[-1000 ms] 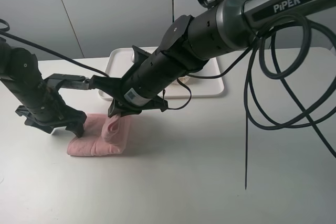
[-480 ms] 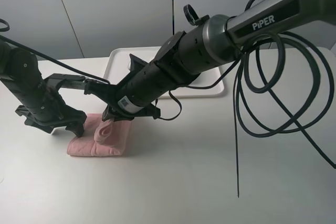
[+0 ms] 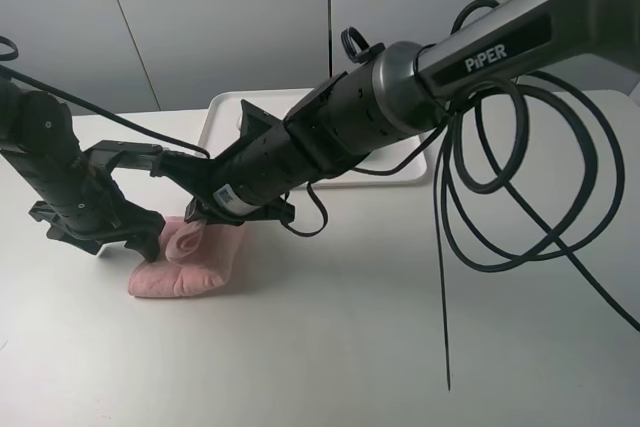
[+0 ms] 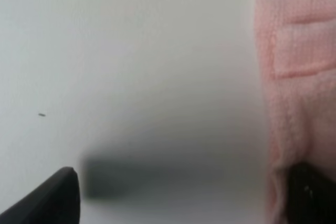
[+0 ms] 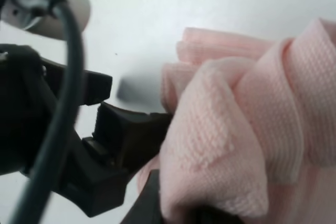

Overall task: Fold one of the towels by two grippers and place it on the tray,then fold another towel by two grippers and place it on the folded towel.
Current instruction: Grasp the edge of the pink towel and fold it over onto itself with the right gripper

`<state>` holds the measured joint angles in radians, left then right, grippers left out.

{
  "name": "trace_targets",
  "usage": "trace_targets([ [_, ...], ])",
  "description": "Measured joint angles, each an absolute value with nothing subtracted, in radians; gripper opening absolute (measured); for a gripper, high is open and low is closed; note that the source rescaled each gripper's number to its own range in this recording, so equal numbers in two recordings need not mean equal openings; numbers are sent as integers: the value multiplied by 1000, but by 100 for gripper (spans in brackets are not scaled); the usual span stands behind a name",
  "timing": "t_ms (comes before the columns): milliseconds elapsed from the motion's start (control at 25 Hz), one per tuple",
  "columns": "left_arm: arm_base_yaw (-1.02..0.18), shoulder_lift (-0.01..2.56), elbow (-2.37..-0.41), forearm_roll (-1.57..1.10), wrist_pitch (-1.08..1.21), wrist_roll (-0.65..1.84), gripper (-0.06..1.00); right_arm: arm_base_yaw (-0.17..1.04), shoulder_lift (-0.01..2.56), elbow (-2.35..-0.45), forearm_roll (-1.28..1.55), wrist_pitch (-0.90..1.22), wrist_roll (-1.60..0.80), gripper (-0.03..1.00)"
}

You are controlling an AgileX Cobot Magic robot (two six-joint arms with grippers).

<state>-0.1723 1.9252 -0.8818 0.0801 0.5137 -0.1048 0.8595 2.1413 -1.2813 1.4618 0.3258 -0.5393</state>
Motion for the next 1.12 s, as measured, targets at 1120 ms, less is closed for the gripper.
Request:
trace_targets([
  [1120,-170,1925,-883,66,540,-109,100,876,2209,-1362,1464,316,-579,45],
])
